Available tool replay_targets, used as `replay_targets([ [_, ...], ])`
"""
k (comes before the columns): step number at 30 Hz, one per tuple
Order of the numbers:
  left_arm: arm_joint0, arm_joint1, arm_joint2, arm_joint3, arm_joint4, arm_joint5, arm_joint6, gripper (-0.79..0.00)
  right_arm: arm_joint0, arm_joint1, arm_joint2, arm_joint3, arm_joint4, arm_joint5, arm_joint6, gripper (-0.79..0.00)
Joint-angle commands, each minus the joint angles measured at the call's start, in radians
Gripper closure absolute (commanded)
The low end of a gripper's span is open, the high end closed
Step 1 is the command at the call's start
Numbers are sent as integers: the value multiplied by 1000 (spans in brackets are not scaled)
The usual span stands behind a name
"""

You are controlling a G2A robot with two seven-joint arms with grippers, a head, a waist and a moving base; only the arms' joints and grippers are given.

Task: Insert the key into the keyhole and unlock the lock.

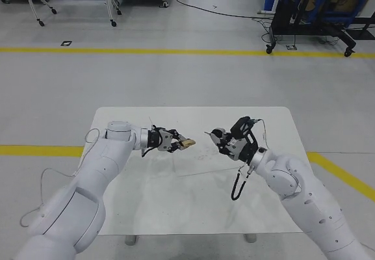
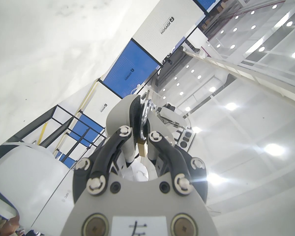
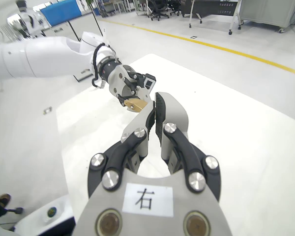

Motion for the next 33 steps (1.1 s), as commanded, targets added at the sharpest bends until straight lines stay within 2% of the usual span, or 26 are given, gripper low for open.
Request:
replay_targets([
  [1, -9, -4, -2, 19, 1, 3, 7, 0, -14, 5, 4, -60, -95, 35, 54, 0],
  [5, -19, -12, -8, 40, -6, 8, -16, 0, -34, 12, 12, -133, -178, 32, 143, 0],
  [15, -21, -15, -9, 42, -4, 4, -24, 0, -35, 12, 11, -130, -185, 35, 145, 0],
  [20, -21, -15, -9, 42, -4, 4, -24, 0, -10, 10, -85, -226, -559, 108, 272, 0],
  [23, -17, -15, -8, 38, -2, 1, -17, 0, 18, 6, -149, -274, -731, 68, 300, 0],
  [25, -3, -13, -6, 3, 20, -10, 37, 0, 39, 3, -188, -294, -816, 30, 319, 0],
  [28, 10, -4, -10, -35, 40, -1, 75, 0, 75, -5, -238, -299, -870, -25, 351, 0],
  [33, 32, 14, -26, -86, 54, 32, 93, 0, 150, -31, -311, -256, -845, -89, 434, 0],
])
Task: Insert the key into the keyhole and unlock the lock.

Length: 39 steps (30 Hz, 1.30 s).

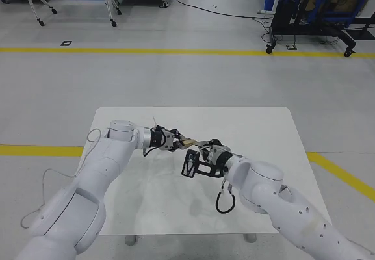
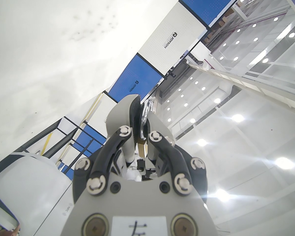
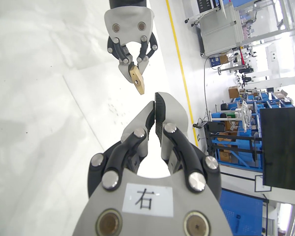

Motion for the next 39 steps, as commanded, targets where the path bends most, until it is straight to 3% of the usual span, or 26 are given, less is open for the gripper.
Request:
replay_targets([
  [1, 9, 7, -7, -19, 4, 9, 6, 0, 30, -12, -29, 21, 20, -13, 47, 0],
  [16, 72, 54, -55, -168, 42, 64, 21, 0, 138, -76, -142, 100, 41, 0, 183, 0],
  [39, 130, 91, -103, -287, 56, 130, 49, 0, 82, -90, -124, 52, -49, -61, 207, 0],
])
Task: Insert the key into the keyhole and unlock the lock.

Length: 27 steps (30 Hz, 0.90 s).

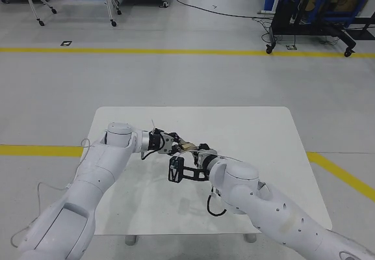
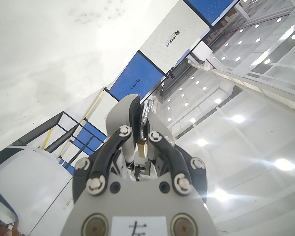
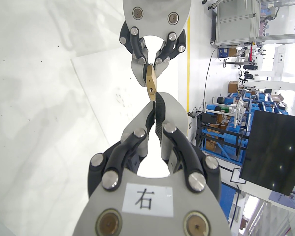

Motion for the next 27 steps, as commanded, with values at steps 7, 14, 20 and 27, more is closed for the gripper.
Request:
replay_targets([
  [7, 9, 4, -1, -18, 7, 8, 8, 0, 6, -11, -3, 15, -13, -18, 0, 0],
  [14, 13, 6, 0, -26, 13, 11, 7, 0, 21, -26, -16, 29, -10, -33, 16, 0],
  [20, 14, 6, 2, -27, 12, 17, 9, 0, 15, -32, -12, 19, -15, -38, 6, 0],
  [27, 13, 6, 2, -25, 7, 14, 4, 0, -10, -28, 16, 6, -30, -64, -33, 0],
])
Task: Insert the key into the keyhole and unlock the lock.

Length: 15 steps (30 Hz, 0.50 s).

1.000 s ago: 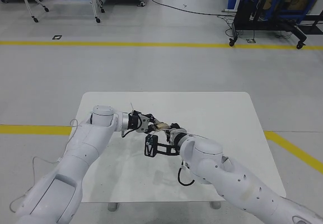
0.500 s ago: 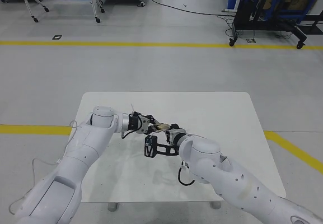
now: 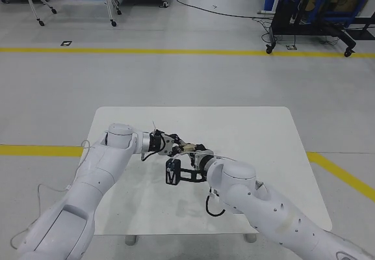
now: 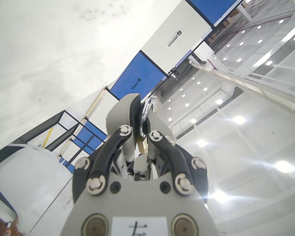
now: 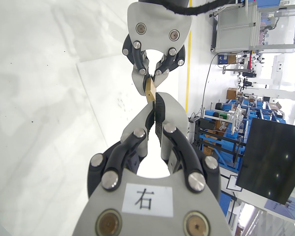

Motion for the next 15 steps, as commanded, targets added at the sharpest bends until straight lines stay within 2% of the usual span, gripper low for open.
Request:
replay_targets([
  [1, 0, 0, 0, 1, 0, -1, 0, 0, -5, 0, 5, 0, -7, -6, 0, 0],
  [15, -4, 0, 2, 7, -6, -5, -16, 0, 0, -13, 12, 20, -14, -23, -21, 0],
])
